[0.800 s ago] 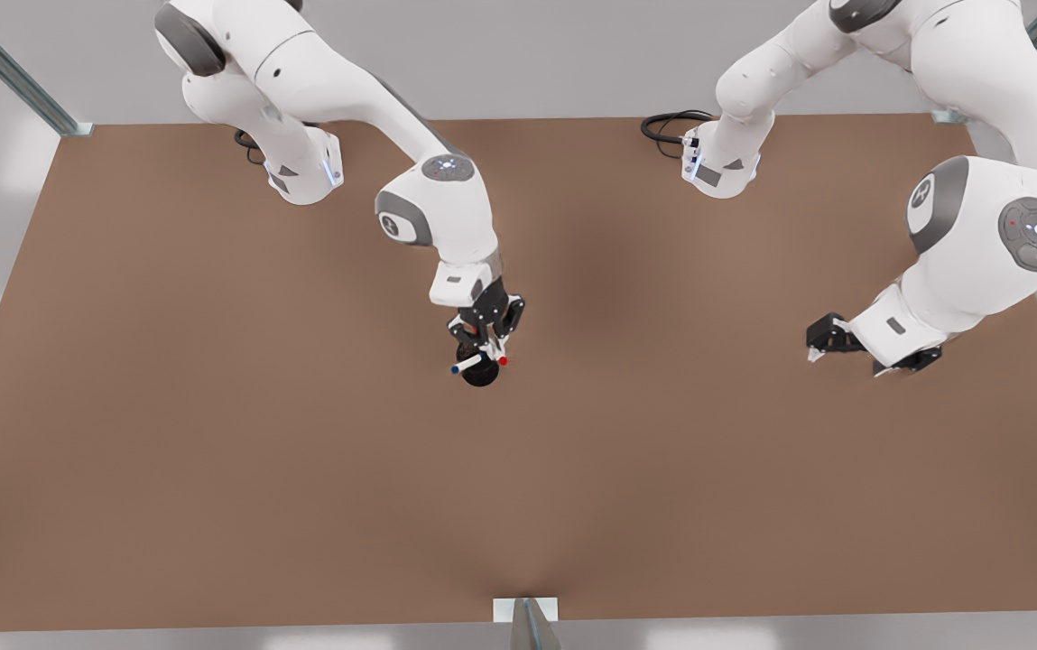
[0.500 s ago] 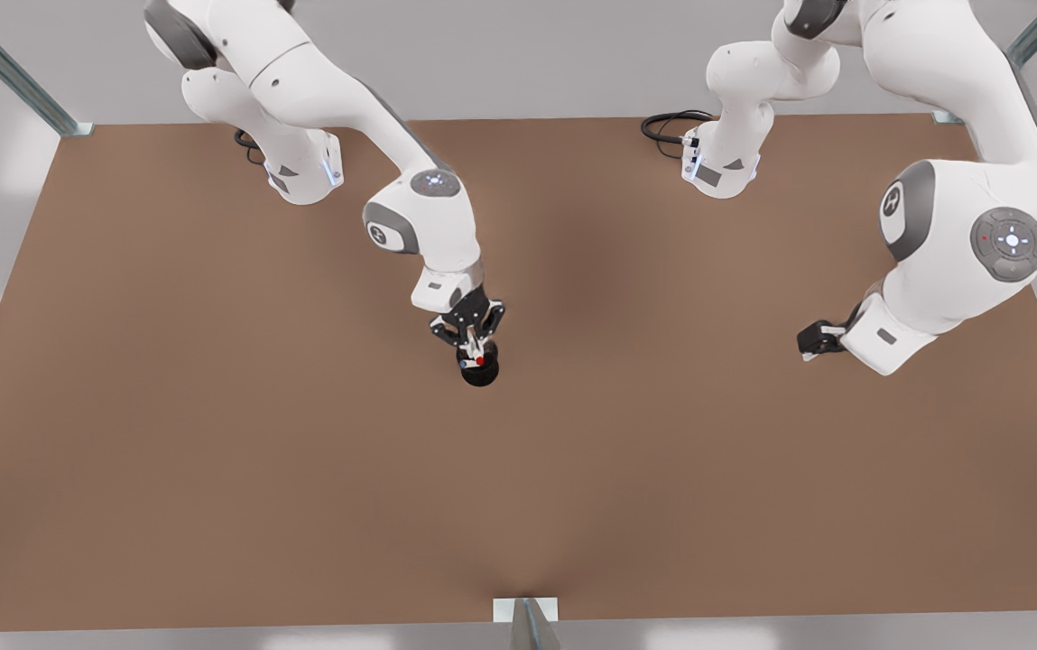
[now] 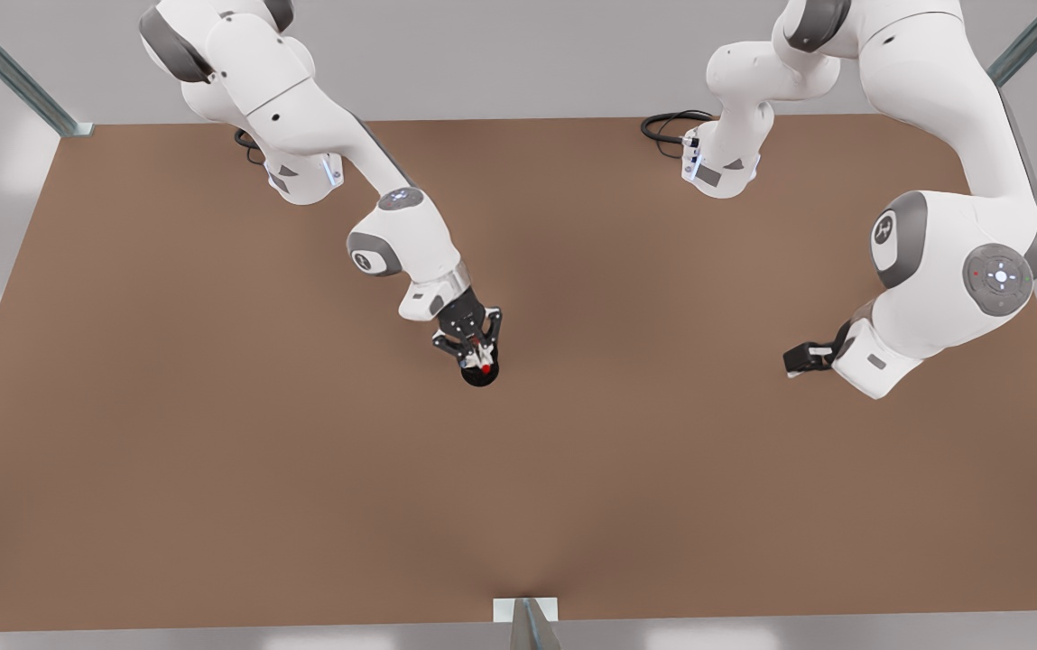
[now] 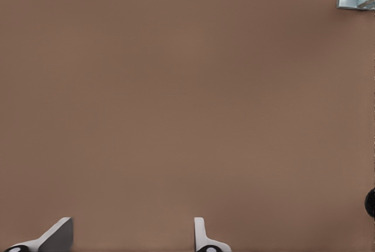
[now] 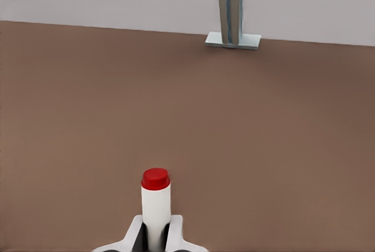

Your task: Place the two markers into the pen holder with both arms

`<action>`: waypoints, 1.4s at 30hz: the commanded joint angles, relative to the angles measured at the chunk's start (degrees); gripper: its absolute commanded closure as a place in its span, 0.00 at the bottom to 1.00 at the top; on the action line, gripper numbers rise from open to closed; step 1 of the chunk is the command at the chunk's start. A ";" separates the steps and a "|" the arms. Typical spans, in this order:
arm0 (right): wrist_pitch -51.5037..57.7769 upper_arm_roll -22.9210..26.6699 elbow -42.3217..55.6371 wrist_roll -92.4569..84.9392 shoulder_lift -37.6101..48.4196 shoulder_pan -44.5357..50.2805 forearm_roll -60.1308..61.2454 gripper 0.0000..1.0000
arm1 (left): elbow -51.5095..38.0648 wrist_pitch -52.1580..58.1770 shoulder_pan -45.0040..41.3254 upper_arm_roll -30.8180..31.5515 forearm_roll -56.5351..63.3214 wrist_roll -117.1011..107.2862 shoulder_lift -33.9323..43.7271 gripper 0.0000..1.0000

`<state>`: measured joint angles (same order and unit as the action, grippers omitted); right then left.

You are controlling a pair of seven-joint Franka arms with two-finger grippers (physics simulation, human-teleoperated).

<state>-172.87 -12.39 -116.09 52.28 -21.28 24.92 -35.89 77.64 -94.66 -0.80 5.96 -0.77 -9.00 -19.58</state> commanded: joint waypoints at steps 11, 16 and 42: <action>-4.05 0.08 -2.47 7.75 0.19 -1.45 -14.30 0.79 | -0.03 -0.71 0.01 0.01 -0.55 -2.42 0.15 0.00; -4.14 0.08 -2.91 7.84 0.19 -1.54 -15.52 0.79 | -0.03 -0.62 0.01 -0.07 -0.55 -2.33 0.42 0.00; -4.76 0.08 -1.07 9.24 -2.63 -3.47 -22.29 0.09 | 0.05 1.05 0.36 -0.16 -0.55 -2.60 1.91 0.00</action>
<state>-177.97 -12.28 -117.18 60.07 -23.96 21.40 -57.89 77.72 -93.80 -0.44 5.79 -1.43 -11.24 -17.72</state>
